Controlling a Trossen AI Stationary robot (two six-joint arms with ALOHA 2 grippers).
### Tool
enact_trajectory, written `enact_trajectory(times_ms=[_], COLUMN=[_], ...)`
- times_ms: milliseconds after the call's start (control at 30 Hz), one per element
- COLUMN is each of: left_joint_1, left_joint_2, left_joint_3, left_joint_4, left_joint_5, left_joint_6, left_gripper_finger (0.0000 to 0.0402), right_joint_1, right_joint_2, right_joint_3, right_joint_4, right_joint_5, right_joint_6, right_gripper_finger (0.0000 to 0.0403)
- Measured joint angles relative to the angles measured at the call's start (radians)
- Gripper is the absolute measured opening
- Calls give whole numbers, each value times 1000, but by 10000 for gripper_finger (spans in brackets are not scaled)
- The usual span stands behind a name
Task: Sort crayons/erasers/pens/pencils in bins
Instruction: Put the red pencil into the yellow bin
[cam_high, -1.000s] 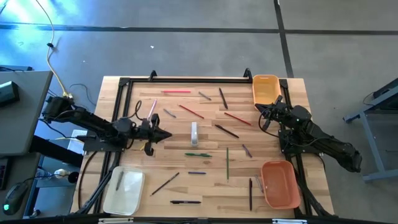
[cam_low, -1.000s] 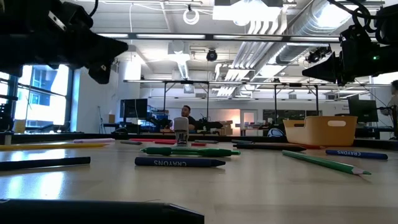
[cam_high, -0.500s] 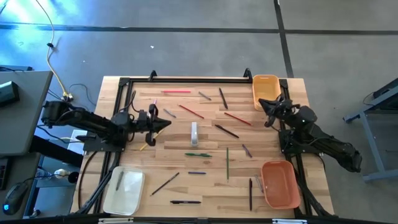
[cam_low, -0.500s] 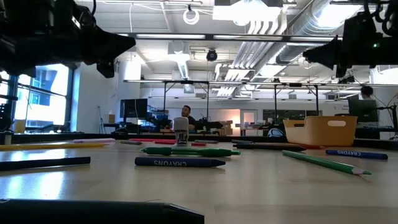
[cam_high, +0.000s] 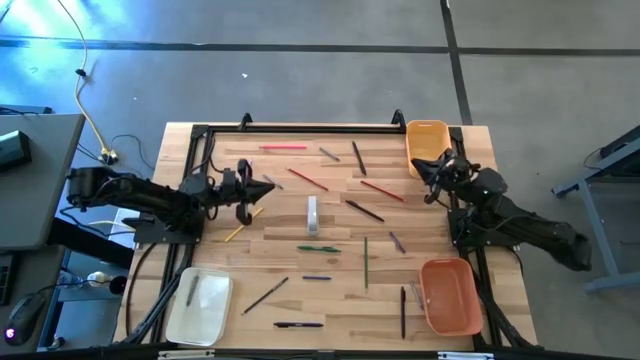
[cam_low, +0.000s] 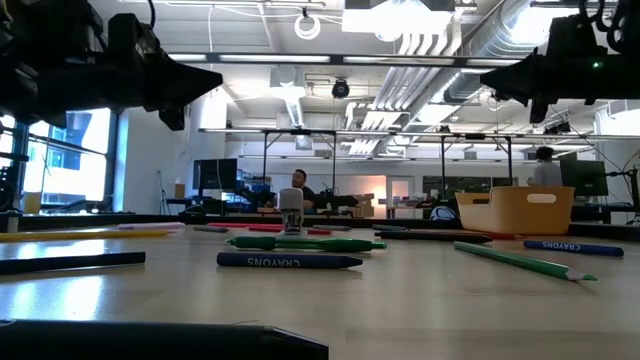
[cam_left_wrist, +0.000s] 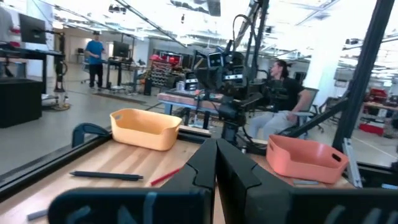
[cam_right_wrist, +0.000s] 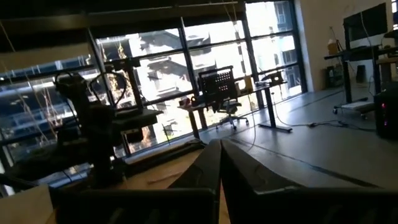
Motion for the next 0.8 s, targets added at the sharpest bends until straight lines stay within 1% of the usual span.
enact_trajectory(times_ms=[100,200,333,533,700,800], left_joint_1=[21,41,58,66,66,62], left_joint_2=[0,0,0,0,0,0], left_joint_3=[0,0,0,0,0,0], left_joint_4=[-1,-2,-2,-3,-9,-16], left_joint_5=[0,0,0,11,60,62], left_joint_6=[6,14,67,76,76,76], left_gripper_finger=[0,0,0,0,0,0], right_joint_1=[47,95,144,193,236,255], right_joint_2=[88,182,297,450,579,653], right_joint_3=[42,85,143,262,373,441], right_joint_4=[1,-4,-22,-194,-325,-398], right_joint_5=[56,90,123,193,270,299], right_joint_6=[-52,-102,-112,-43,-10,22], right_gripper_finger=[0,0,0,0,0,0])
